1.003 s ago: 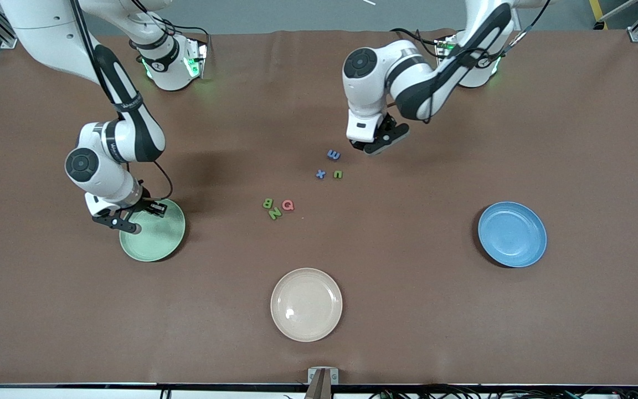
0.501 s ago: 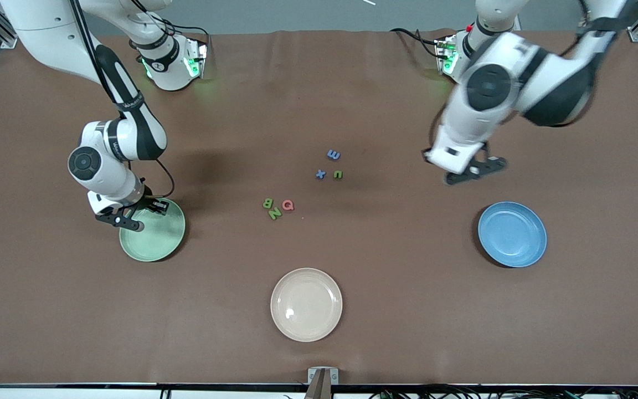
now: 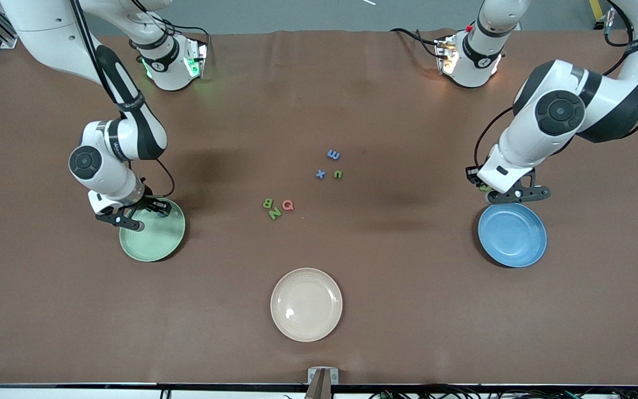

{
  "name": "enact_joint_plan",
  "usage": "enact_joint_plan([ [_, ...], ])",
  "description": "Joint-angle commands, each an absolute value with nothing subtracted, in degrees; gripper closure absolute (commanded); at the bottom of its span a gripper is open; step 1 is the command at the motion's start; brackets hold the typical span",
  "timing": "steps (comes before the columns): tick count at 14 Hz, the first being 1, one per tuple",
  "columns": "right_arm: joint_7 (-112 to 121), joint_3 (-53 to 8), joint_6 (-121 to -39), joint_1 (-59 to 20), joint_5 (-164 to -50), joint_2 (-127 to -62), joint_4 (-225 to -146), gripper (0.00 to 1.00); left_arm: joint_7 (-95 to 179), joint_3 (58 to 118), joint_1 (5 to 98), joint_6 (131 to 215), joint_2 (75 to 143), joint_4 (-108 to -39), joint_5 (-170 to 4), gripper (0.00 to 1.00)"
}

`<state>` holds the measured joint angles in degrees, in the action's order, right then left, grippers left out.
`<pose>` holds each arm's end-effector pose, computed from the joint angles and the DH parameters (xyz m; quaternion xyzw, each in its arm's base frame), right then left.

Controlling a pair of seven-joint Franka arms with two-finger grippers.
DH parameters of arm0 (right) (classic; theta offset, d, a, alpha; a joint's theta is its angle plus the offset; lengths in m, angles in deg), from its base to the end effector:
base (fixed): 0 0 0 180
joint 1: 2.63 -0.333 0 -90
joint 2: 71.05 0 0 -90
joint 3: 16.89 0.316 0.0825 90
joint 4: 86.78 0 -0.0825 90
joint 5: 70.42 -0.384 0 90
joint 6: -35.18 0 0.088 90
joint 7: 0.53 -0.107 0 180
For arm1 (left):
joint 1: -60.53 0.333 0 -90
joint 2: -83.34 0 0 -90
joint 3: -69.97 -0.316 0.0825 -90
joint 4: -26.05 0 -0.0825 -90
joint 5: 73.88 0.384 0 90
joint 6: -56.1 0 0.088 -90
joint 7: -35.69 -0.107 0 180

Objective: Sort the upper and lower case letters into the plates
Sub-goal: 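Carry the q to the blue plate while the right gripper carries c to green plate, then release the q on the blue plate while the right gripper returns to letters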

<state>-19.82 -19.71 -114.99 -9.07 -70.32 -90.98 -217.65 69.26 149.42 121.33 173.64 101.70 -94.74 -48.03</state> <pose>0.5305 0.0329 0.1993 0.9909 -0.1341 -0.0034 0.0097 0.5282 -0.1326 0.3735 -0.9985 -0.0121 0.0185 0.0501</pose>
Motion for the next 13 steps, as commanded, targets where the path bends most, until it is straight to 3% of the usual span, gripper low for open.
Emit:
enact_joint_plan([
  [1, -20.3, -19.2, -114.6, -9.2, -70.1, -90.0, -217.3, 0.0, 66.5, 146.3, 122.7, 179.5, 104.9, -97.4, -41.7, 0.89],
  [8, -42.9, -18.9, -106.9, -21.9, -70.2, -90.2, -209.8, 0.0, 67.1, 137.8, 121.9, 184.7, 118.6, -96.7, -23.8, 0.89],
  [13, -58.3, -18.8, -106.8, -30.0, -70.2, -95.7, -202.6, 0.0, 67.5, 132.7, 119.3, 185.6, 123.3, -93.7, -18.7, 0.89],
])
